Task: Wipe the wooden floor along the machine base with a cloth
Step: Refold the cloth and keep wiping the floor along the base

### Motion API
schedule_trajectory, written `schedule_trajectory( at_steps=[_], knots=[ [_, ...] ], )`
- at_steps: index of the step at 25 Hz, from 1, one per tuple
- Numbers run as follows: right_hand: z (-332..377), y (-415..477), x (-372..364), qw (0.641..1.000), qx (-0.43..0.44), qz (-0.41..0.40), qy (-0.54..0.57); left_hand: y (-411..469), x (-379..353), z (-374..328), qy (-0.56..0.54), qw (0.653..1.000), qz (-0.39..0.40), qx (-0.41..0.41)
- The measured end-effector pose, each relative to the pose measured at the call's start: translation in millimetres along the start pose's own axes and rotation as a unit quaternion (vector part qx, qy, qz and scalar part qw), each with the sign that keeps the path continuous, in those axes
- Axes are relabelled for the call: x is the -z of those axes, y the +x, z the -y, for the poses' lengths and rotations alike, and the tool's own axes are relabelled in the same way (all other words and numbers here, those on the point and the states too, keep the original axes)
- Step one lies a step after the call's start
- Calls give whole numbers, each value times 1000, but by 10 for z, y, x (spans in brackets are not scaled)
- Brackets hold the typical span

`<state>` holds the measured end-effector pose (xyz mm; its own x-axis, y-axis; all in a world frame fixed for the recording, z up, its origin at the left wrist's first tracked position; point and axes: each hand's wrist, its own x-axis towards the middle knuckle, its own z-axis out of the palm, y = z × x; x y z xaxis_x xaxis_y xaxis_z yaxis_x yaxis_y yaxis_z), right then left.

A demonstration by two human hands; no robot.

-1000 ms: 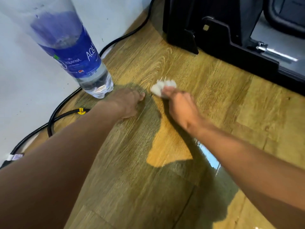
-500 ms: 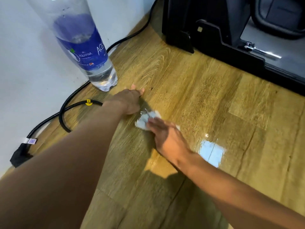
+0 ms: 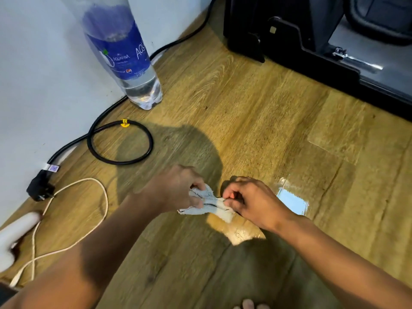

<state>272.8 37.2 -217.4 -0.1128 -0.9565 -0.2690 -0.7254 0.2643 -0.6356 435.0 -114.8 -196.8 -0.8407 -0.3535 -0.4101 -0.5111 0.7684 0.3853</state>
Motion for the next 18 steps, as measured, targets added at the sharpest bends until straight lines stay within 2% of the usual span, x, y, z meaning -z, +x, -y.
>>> schedule_trajectory(
  at_steps=[3, 6, 8, 10, 14, 18],
  knots=[
    [28, -19, -7, 1000, -13, 0, 1, 21, -18, -75, 72, 997, 26, 15],
    [17, -61, 31, 1000, -23, -18, 7, 57, -5, -122, -3, 1000, -10, 22],
    [-30, -79, 131, 996, -46, -40, 60, 97, -3, -159, -61, 997, -37, 35],
    [-140, -74, 271, 987, -79, -69, 120, 179, -19, -228, -69, 996, -34, 49],
    [-371, -9, 452, 986, -117, -98, 70, 415, -5, -403, -9, 996, -59, 71],
    [-390, 25, 507, 981, -96, -167, 9, 546, 46, -527, 1, 982, -170, 78]
  ],
)
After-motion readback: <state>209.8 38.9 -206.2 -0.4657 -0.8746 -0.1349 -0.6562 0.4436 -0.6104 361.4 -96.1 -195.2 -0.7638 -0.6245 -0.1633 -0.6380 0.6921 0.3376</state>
